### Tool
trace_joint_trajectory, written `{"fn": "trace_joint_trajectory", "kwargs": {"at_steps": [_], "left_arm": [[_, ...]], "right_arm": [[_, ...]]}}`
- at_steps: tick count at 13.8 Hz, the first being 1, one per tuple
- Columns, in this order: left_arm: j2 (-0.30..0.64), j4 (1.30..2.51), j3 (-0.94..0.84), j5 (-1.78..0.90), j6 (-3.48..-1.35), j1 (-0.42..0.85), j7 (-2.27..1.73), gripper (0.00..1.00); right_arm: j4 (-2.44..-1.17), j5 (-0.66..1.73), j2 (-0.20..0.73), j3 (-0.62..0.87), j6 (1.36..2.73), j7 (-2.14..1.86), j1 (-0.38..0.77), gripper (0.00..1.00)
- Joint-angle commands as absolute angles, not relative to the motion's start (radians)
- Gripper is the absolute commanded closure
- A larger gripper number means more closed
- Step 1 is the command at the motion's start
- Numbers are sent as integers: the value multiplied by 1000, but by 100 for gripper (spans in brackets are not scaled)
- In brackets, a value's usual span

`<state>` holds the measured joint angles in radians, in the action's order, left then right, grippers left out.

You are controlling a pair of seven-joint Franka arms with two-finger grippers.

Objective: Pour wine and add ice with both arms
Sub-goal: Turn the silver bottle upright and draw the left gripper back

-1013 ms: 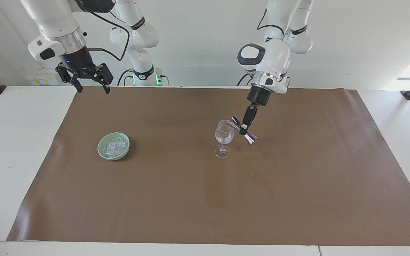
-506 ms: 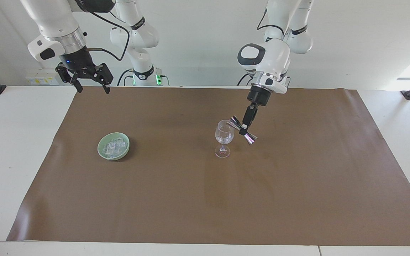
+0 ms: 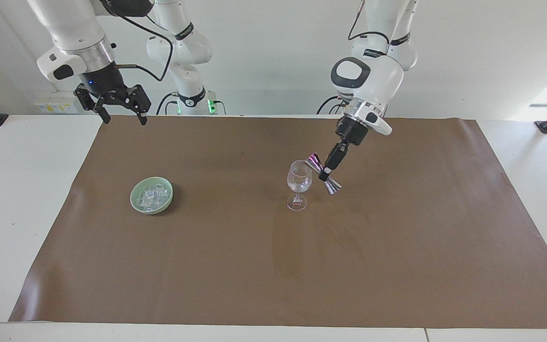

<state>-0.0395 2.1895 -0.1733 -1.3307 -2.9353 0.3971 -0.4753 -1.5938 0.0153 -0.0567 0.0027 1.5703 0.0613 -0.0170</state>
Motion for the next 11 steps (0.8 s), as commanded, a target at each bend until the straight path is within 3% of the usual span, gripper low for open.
{"fn": "trace_joint_trajectory", "kwargs": {"at_steps": [1,11], "left_arm": [[-100,2200,-173,-1341,-2774,316,-515,100],[-149,2183,-166,-1185,-2246,86,-834,100]], "right_arm": [[-1614,34,-77,-2,1571,37,-18,0],[-1614,34,-77,-2,1571,37,-18,0]]}}
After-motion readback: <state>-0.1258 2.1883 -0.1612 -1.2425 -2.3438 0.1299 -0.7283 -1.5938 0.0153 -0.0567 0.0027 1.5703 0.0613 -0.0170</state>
